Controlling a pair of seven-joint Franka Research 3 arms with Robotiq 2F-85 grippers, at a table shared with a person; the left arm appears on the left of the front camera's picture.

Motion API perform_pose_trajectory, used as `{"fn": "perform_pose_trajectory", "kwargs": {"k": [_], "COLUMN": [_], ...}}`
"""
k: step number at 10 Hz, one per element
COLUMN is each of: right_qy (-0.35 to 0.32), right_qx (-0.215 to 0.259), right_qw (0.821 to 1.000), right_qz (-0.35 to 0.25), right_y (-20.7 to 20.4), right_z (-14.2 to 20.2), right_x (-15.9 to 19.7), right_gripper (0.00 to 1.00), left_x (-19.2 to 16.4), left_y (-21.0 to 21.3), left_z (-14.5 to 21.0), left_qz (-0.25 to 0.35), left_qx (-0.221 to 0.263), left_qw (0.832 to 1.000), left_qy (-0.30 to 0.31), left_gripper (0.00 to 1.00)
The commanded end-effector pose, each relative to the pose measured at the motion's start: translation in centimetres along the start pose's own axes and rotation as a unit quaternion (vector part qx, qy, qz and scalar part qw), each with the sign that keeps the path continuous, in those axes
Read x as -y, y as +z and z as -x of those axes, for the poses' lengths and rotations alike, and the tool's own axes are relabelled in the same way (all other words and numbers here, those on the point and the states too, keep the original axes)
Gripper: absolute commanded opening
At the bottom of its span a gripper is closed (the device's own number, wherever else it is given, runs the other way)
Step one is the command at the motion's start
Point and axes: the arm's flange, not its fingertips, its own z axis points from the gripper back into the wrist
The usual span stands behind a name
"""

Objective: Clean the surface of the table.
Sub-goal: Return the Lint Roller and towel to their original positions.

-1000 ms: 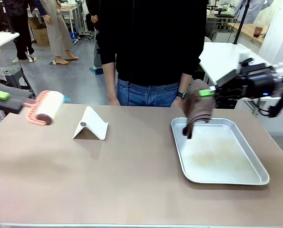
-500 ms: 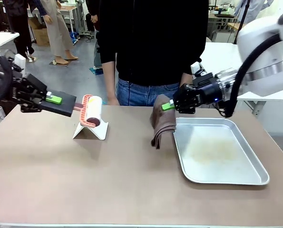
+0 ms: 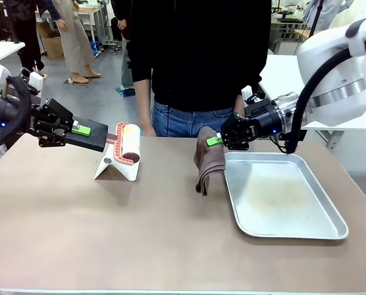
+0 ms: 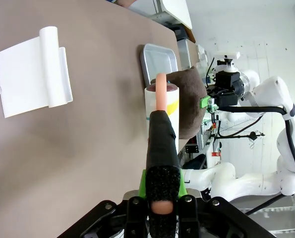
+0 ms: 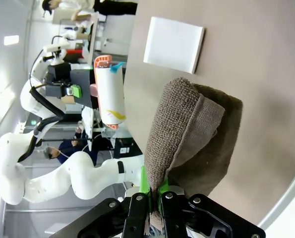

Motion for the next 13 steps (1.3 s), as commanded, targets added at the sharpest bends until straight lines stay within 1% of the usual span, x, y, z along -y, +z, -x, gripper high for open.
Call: {"fn": "perform_pose_trajectory", "kwargs": {"k": [1, 2, 3, 4, 5, 7, 8, 10, 11, 12, 13], "right_qy": [0.003, 0.0, -0.011, -0.021, -0.033, -0.066, -0.079, -0.087, -0.091, -0.09, -0.09], "right_qx": [0.001, 0.0, -0.01, 0.003, 0.011, 0.029, 0.031, 0.03, 0.019, 0.008, -0.008], "right_qw": [1.0, 1.0, 1.0, 0.999, 0.999, 0.995, 0.993, 0.991, 0.99, 0.991, 0.992], "right_qz": [0.003, 0.0, 0.017, 0.034, 0.04, 0.068, 0.082, 0.096, 0.101, 0.095, 0.087], "right_y": [-0.3, 0.0, -0.9, -1.8, -2.7, -4.2, -4.9, -6.4, -7.0, -7.3, -7.7], "right_z": [0.0, 0.0, -1.0, -1.9, -3.0, -4.5, -5.2, -6.5, -7.0, -7.2, -7.3], "right_x": [-0.3, 0.0, -0.3, -0.5, -0.5, 0.2, 0.5, 1.4, 1.9, 2.1, 2.2], "right_gripper": [0.07, 0.07, 0.07, 0.07, 0.07, 0.07, 0.07, 0.07, 0.07, 0.07, 0.07], "left_x": [0.1, 0.0, 1.0, 2.6, 4.3, 5.8, 6.2, 6.5, 6.4, 6.3, 5.9], "left_y": [0.2, 0.0, -1.0, -1.9, -3.1, -4.8, -5.6, -6.9, -7.4, -7.7, -8.1], "left_z": [0.0, 0.0, -0.9, -1.8, -3.0, -5.2, -6.3, -7.7, -8.2, -8.7, -9.3], "left_qz": [0.001, 0.0, -0.045, -0.078, -0.101, -0.152, -0.173, -0.21, -0.239, -0.251, -0.256], "left_qx": [0.001, 0.0, -0.029, -0.044, -0.057, -0.056, -0.045, -0.041, -0.038, -0.038, -0.055], "left_qw": [1.0, 1.0, 0.998, 0.996, 0.993, 0.985, 0.981, 0.974, 0.968, 0.966, 0.965], "left_qy": [0.001, 0.0, 0.024, 0.024, 0.035, 0.064, 0.078, 0.077, 0.062, 0.049, 0.027], "left_gripper": [0.22, 0.22, 0.22, 0.22, 0.22, 0.22, 0.22, 0.22, 0.22, 0.22, 0.22]}}
